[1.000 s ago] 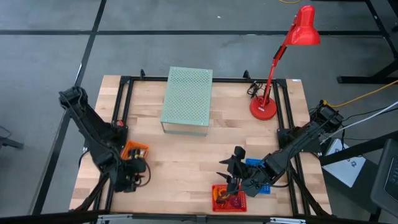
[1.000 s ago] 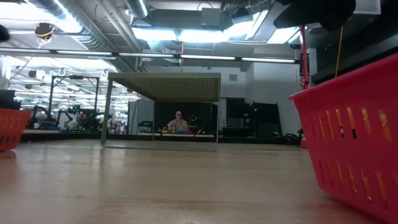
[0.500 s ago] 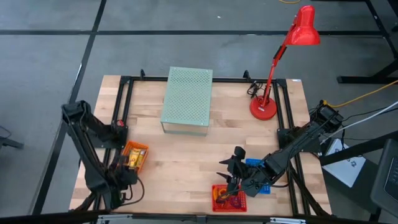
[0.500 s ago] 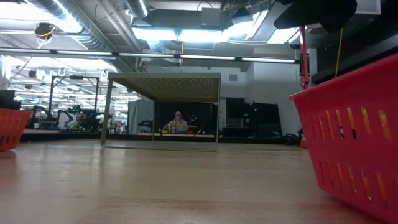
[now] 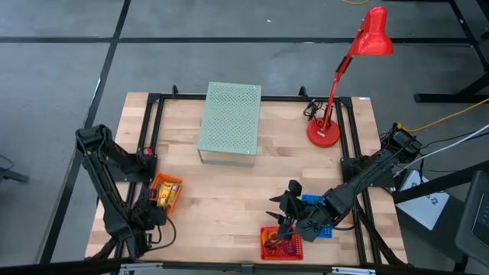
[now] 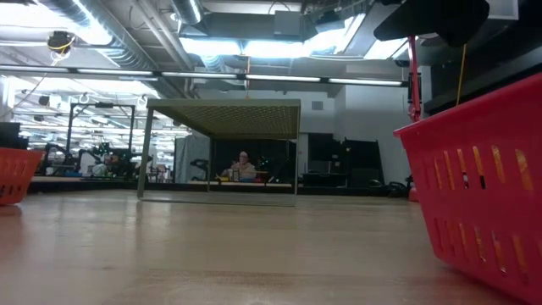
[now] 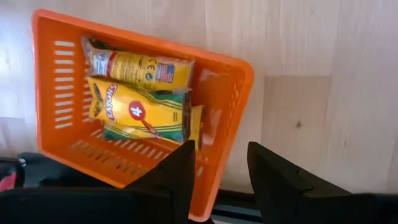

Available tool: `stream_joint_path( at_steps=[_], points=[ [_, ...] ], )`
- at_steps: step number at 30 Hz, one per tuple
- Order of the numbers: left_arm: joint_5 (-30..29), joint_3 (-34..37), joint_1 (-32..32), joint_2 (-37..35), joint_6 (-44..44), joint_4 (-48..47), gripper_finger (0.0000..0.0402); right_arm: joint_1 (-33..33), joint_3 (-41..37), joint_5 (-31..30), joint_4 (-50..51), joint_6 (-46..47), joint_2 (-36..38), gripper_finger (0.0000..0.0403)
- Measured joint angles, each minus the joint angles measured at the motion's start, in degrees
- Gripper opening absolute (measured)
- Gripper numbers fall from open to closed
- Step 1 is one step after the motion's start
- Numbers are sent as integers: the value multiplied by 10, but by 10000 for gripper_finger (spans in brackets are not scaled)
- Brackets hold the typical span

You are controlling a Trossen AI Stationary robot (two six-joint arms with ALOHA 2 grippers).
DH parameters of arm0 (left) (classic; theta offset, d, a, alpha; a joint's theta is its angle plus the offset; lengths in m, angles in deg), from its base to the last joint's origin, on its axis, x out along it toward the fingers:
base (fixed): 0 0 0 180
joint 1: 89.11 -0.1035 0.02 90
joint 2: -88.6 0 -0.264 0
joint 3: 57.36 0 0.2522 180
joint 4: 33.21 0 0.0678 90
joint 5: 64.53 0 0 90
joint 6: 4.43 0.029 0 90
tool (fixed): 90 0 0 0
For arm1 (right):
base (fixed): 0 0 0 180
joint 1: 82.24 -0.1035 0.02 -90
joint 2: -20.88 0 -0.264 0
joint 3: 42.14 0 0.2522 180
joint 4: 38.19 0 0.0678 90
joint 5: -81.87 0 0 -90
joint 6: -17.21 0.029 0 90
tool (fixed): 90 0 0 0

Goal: Pick & Place Office Desk Supplies
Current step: Put the orange bin on the shelf

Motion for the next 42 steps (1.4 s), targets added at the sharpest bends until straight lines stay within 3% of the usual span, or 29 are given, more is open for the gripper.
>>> stream_joint_path(
  at_steps=[9,17,24,28,34,42],
  points=[
    [13,3,0,1,-8,11,143,0,0,11,0,4,0,215],
    [46,88,2,1,-12,68,143,0,0,11,0,9,0,215],
    [38,119,3,-21,-16,122,140,0,0,10,-1,13,0,215],
    [29,122,3,-29,-14,133,109,0,0,10,-1,13,0,215],
    [27,121,3,-42,-17,133,12,0,0,9,-2,14,0,215],
    [16,122,3,-85,-33,132,6,0,0,9,-2,15,0,215]
  ],
)
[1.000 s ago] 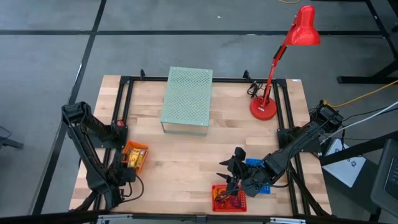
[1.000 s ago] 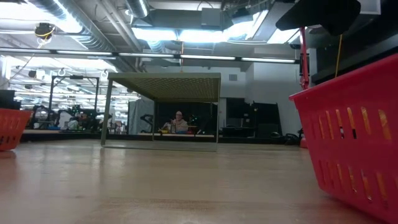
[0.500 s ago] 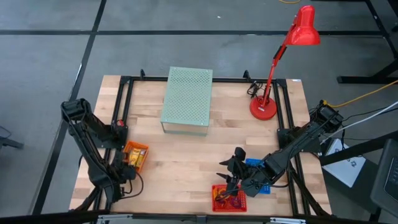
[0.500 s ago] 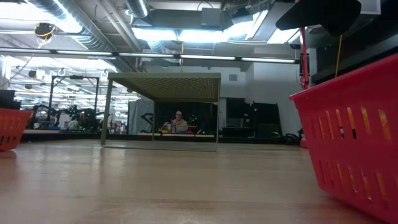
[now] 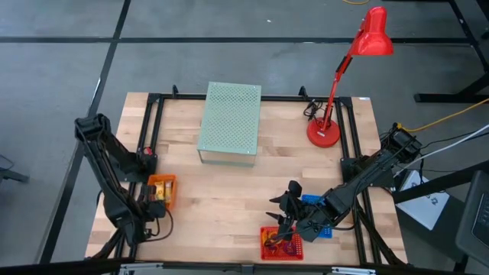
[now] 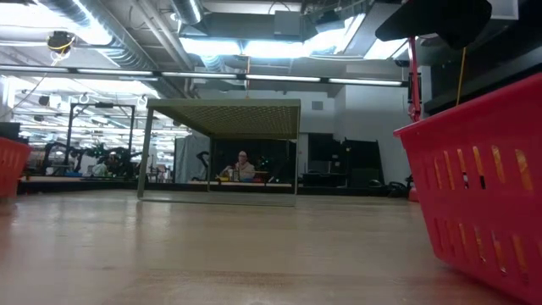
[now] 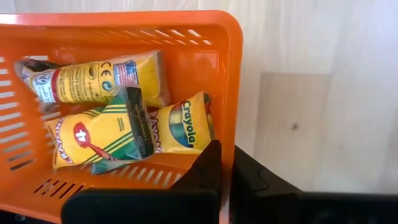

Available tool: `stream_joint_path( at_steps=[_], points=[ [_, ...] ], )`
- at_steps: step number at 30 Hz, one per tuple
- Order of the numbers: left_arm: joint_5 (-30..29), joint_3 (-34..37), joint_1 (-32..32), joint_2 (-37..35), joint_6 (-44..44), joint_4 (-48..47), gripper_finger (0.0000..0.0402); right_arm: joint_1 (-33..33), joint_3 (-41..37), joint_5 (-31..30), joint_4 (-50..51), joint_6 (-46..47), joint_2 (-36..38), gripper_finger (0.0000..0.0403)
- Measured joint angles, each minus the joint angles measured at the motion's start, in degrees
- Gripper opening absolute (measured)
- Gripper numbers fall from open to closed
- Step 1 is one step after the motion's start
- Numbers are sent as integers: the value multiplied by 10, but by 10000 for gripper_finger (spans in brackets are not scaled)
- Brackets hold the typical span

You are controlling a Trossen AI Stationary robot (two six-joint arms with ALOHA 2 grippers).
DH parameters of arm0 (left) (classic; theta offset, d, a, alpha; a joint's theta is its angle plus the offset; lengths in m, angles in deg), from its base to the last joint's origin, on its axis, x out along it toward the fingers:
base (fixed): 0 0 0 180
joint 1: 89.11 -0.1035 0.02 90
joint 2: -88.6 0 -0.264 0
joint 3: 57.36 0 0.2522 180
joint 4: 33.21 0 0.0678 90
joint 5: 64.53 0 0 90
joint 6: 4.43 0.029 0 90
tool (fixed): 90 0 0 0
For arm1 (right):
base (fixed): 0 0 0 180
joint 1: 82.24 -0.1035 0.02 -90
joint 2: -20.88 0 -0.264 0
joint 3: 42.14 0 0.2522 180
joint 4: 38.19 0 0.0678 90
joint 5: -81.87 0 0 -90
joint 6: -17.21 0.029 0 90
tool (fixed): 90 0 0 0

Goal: Pick & Place Office Desk Supplies
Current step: Put the orange bin on the shelf

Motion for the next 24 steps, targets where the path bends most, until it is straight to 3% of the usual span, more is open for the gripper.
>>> stream_joint_path(
  at_steps=[6,13,24],
  points=[
    [-28,-24,-2,-26,3,-19,5,0,0,0,0,0,0,215],
    [-77,-93,-25,-27,13,-169,5,0,0,0,0,0,0,215],
    [-116,-230,-166,-27,205,-311,5,0,0,2,0,13,0,215]
  ],
)
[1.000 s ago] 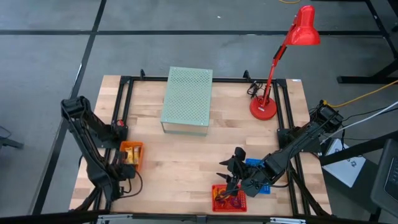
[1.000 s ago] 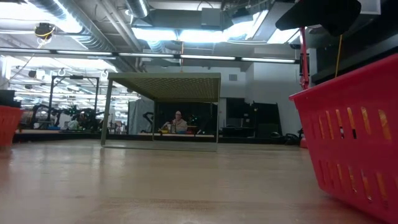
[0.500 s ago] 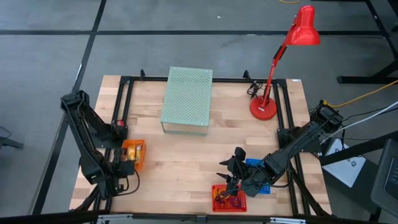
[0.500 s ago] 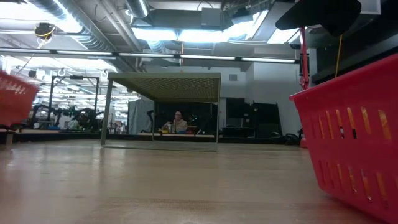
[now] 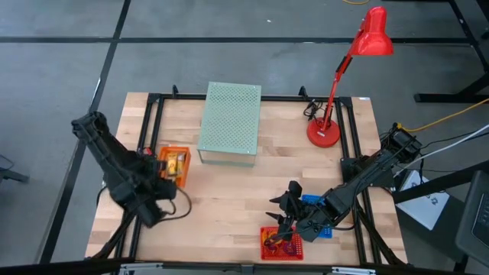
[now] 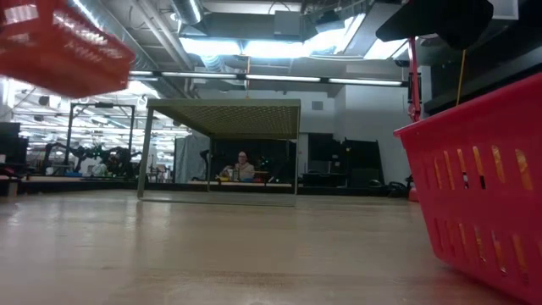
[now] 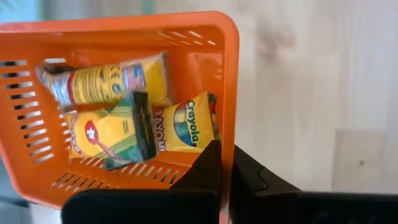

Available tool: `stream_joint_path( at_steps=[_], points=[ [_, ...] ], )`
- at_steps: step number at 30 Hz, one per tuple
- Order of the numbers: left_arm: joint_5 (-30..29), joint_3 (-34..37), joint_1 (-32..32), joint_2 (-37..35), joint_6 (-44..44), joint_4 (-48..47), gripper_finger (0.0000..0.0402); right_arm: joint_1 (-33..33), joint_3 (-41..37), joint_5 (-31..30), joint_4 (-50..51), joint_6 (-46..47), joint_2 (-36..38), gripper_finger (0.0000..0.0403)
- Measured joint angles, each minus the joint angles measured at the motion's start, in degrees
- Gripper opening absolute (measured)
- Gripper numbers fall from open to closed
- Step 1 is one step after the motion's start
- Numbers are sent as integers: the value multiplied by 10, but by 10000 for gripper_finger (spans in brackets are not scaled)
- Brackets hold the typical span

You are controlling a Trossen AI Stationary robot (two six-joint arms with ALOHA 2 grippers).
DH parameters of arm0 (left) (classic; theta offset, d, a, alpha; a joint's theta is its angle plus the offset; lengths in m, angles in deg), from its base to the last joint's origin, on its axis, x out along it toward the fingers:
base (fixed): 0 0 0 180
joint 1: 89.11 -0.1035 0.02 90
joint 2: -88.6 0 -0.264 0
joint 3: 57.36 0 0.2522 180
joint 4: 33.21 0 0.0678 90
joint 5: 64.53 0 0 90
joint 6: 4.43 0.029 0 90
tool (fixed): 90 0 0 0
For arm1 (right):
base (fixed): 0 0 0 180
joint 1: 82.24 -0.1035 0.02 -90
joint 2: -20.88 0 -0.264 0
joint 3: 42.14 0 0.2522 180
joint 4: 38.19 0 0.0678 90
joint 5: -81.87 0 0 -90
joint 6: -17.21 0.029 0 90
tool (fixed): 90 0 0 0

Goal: Pick & Place Office Desk Supplies
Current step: Put the orange bin on the shelf

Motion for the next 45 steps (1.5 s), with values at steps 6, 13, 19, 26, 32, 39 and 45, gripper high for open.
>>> stream_joint_path(
  at_steps=[6,13,19,26,32,39,45],
  points=[
    [-24,-76,-104,0,133,-26,5,0,0,0,0,0,0,215],
    [-53,-118,-218,0,238,-24,5,0,0,13,0,-1,0,215],
    [-16,-121,-304,2,360,25,6,0,0,13,0,-2,0,215],
    [-9,-121,-374,16,492,63,6,0,0,11,0,-2,0,215],
    [7,-121,-435,25,592,103,6,0,0,10,0,2,0,215],
    [44,-121,-506,40,704,155,6,0,0,9,0,15,0,215],
    [60,-121,-540,57,775,171,6,0,0,13,0,19,-16,215]
  ],
)
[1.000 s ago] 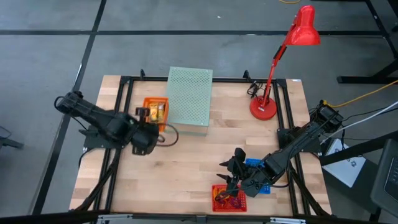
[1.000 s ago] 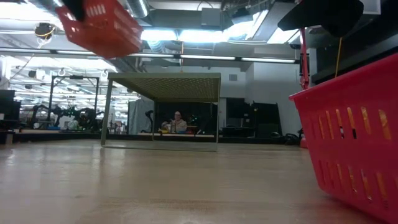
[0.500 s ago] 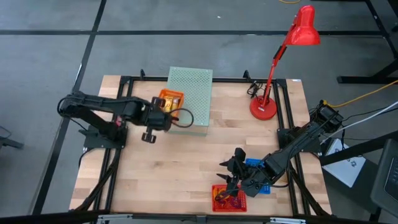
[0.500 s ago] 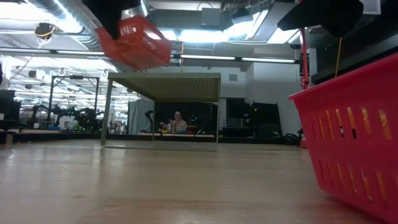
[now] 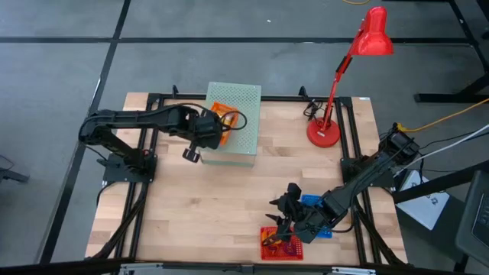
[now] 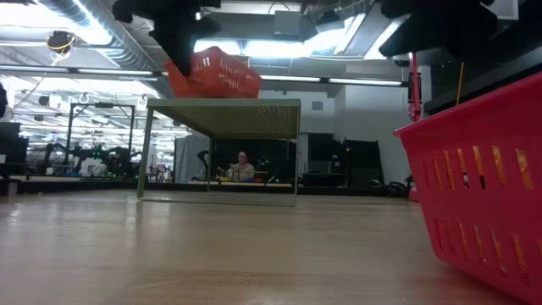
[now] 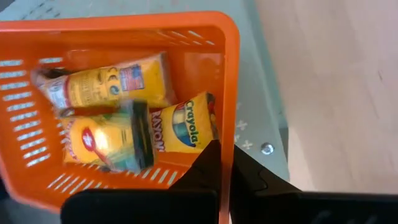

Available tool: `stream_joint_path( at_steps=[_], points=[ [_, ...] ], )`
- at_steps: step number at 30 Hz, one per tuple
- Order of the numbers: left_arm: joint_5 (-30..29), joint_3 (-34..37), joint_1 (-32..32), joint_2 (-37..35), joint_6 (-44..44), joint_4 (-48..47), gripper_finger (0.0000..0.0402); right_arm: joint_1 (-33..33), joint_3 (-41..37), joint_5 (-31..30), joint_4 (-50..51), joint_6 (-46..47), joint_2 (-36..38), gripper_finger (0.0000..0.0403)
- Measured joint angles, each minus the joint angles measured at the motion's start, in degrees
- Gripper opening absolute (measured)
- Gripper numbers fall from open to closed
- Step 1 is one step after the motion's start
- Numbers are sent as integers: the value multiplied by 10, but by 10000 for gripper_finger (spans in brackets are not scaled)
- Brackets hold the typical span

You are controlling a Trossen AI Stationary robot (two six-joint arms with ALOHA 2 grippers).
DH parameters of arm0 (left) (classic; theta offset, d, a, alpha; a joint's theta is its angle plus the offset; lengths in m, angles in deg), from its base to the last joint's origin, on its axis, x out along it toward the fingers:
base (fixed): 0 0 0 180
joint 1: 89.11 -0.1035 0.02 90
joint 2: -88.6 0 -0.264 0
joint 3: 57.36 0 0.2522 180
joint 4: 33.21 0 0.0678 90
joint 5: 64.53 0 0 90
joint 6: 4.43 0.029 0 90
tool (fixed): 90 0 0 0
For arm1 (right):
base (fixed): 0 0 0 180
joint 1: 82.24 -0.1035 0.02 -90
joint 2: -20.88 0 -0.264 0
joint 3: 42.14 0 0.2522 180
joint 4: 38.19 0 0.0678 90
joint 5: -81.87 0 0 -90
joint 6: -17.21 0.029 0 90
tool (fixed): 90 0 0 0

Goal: Pick & Place Office Desk Supplies
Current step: Put the orange bin on the shelf

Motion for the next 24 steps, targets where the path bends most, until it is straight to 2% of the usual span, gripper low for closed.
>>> stream_joint_path(
  at_steps=[7,13,17,24],
  points=[
    [15,0,2,33,74,1,6,0,0,9,-3,24,-21,215],
    [32,-2,1,48,141,0,6,0,0,-19,-50,5,-18,215],
    [47,-10,-22,50,196,4,4,2,0,-28,-66,-3,-18,215],
    [58,-65,-72,51,234,-5,3,1,0,-34,-71,27,-18,215]
  ],
)
